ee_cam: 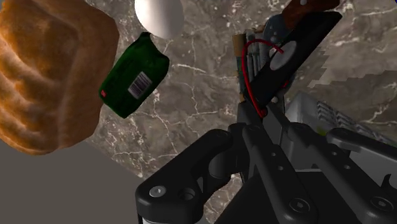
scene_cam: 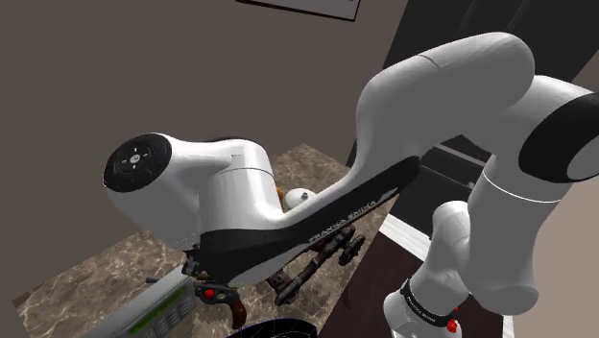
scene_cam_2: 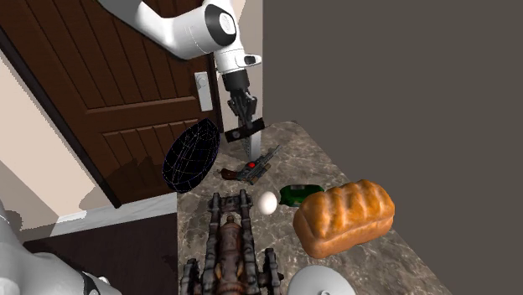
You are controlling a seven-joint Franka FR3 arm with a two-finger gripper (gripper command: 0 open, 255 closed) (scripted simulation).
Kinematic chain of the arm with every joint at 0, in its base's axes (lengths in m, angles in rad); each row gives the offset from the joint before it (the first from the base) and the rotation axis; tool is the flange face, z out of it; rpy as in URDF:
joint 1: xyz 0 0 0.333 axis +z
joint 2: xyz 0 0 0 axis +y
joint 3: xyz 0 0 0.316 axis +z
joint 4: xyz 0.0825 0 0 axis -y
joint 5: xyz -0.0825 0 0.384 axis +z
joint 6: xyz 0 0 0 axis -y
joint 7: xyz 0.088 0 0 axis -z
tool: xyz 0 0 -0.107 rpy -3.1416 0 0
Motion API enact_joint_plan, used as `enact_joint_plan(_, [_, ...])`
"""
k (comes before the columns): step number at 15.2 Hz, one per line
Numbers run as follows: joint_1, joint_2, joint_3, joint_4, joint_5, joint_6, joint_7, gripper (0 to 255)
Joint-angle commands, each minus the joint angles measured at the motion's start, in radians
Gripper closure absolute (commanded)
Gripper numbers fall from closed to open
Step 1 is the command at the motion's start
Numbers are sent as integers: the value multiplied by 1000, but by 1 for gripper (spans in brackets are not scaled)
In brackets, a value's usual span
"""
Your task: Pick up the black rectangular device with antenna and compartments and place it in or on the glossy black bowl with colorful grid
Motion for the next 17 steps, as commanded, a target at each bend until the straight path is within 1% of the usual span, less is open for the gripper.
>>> enact_joint_plan(1, [26, -20, 21, -34, 9, -2, 47, 255])
enact_joint_plan(8, [116, -44, 93, -57, 46, -50, 186, 255])
enact_joint_plan(14, [197, -28, 155, -31, 75, -100, 309, 255])
enact_joint_plan(15, [217, -20, 169, -19, 80, -113, 338, 255])
enact_joint_plan(17, [218, -8, 168, -31, 74, -91, 346, 255])
